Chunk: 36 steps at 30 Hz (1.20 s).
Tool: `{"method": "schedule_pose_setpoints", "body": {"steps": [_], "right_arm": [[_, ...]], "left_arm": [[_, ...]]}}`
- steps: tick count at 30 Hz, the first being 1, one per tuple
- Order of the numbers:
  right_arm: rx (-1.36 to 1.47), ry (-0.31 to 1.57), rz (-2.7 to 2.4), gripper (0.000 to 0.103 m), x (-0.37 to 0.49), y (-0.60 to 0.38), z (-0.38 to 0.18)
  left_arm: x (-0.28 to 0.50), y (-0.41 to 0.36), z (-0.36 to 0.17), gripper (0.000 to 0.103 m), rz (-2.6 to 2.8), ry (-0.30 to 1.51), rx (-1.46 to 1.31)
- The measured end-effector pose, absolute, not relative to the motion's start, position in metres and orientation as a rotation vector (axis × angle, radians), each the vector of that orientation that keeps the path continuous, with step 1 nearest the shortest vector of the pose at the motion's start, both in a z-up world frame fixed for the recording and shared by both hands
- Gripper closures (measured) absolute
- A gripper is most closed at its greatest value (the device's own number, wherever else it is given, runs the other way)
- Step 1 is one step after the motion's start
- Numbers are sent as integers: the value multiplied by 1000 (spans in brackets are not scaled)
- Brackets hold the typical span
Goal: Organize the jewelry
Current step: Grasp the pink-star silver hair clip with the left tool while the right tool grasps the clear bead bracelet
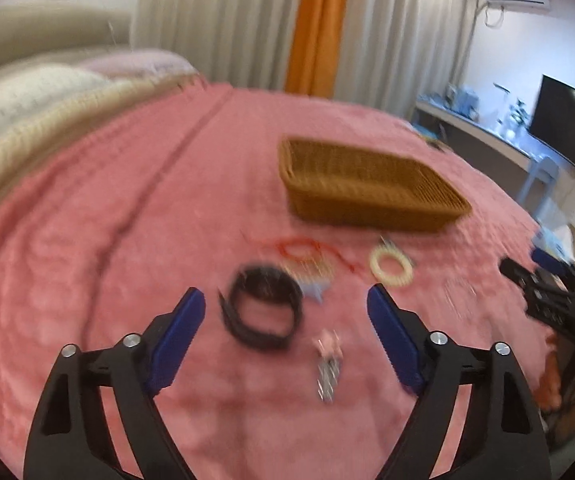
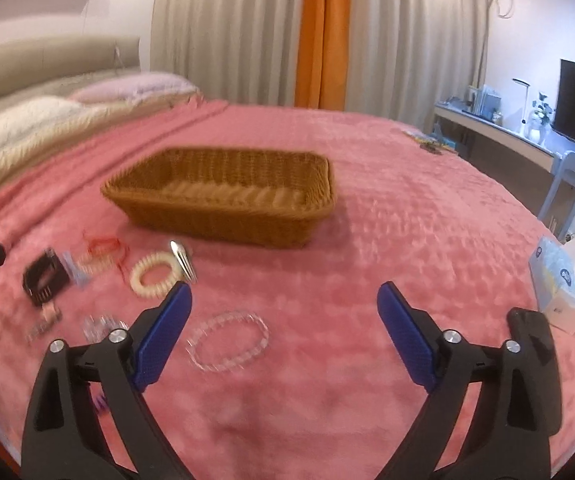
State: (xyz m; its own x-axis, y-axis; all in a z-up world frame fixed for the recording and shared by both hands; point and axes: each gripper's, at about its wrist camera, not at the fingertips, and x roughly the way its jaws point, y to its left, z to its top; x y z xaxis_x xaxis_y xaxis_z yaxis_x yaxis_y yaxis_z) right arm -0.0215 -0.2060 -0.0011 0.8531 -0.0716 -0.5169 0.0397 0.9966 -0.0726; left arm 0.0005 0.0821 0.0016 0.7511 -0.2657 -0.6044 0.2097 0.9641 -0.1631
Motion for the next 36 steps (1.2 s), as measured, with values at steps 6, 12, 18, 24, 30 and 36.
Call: {"method": "schedule_pose_setpoints", "body": {"steps": [6, 12, 18, 24, 30, 36], "right_arm": [[25, 653, -16, 37, -28, -230, -18], [67, 747, 54, 47, -17, -221, -31], [32, 864, -19, 50, 18, -198, -48], [-8, 857, 12, 93, 26, -184, -52], [-23, 802, 67, 97, 15, -178, -46], [11, 775, 99, 97, 8, -180, -40]], "left_arm": [[4, 63, -32, 37, -319, 791, -29], [13, 55, -50, 47, -326, 834, -5], [13, 45, -53, 47, -329, 845, 19], [15, 37, -55, 59, -301, 835, 57], [14, 35, -56, 82, -303, 820, 73], [7, 33, -49, 82, -352, 787, 56]]}}
